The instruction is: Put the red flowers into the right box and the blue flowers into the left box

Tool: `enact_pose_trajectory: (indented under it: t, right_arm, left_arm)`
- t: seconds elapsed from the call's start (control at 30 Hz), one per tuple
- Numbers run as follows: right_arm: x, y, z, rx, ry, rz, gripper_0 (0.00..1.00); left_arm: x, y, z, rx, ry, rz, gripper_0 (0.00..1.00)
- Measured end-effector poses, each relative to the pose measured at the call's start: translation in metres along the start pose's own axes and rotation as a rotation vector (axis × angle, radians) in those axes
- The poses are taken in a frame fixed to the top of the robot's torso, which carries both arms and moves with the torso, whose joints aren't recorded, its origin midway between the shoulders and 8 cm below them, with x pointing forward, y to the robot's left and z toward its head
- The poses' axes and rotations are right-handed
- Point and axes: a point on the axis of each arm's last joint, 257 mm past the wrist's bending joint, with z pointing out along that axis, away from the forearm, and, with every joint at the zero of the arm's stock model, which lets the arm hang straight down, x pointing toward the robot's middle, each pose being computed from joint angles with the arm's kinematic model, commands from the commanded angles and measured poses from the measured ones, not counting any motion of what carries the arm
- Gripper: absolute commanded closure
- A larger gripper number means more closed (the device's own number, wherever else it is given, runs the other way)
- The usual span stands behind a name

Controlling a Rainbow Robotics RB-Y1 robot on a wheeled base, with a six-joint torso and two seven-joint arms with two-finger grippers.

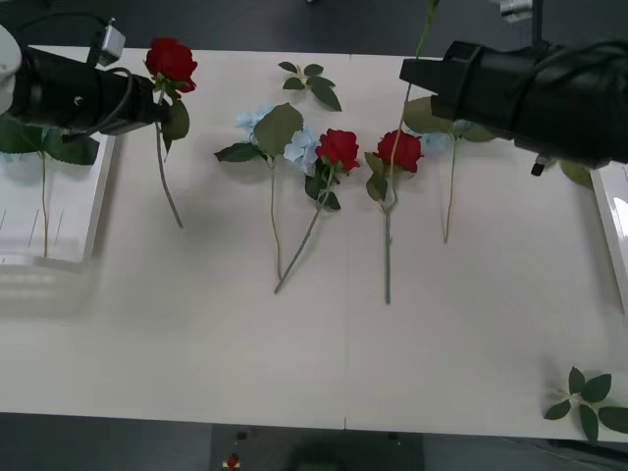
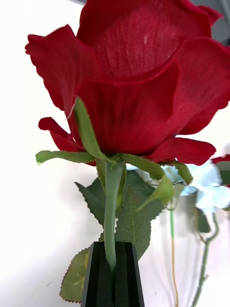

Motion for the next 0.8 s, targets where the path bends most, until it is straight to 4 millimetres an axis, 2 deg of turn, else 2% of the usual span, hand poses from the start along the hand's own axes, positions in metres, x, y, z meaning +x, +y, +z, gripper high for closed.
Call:
enact_pose_trajectory:
  t: [0.13,0.3,0.37,0.43,0.53,0.67,0.8]
  right_arm:
    - [0.051,-0.010,0.001,0.016,0.085,0.016,1.00]
    - [0.052,-0.013,-0.001,0.030,0.107,-0.003,1.00]
    - [0.054,-0.025,-0.010,0.067,0.154,-0.026,1.00]
    - [0.055,-0.048,-0.029,0.141,0.231,-0.054,1.00]
    - [0.056,-0.092,-0.074,0.289,0.380,-0.058,1.00]
    - [0.058,-0.142,-0.140,0.486,0.581,-0.041,1.00]
    - [0.061,-0.175,-0.194,0.630,0.717,0.029,1.00]
  left_arm:
    - [-0.026,-0.012,-0.033,0.074,-0.041,0.095,1.00]
    - [-0.041,-0.022,-0.063,0.145,-0.064,0.072,1.00]
    - [-0.040,-0.025,-0.072,0.168,-0.056,0.079,1.00]
    - [-0.037,-0.029,-0.081,0.196,-0.039,0.121,1.00]
    - [-0.032,-0.038,-0.095,0.248,-0.020,0.160,1.00]
    - [-0.030,-0.073,-0.115,0.405,-0.020,0.144,1.00]
    - [-0.028,-0.106,-0.119,0.535,-0.026,0.130,1.00]
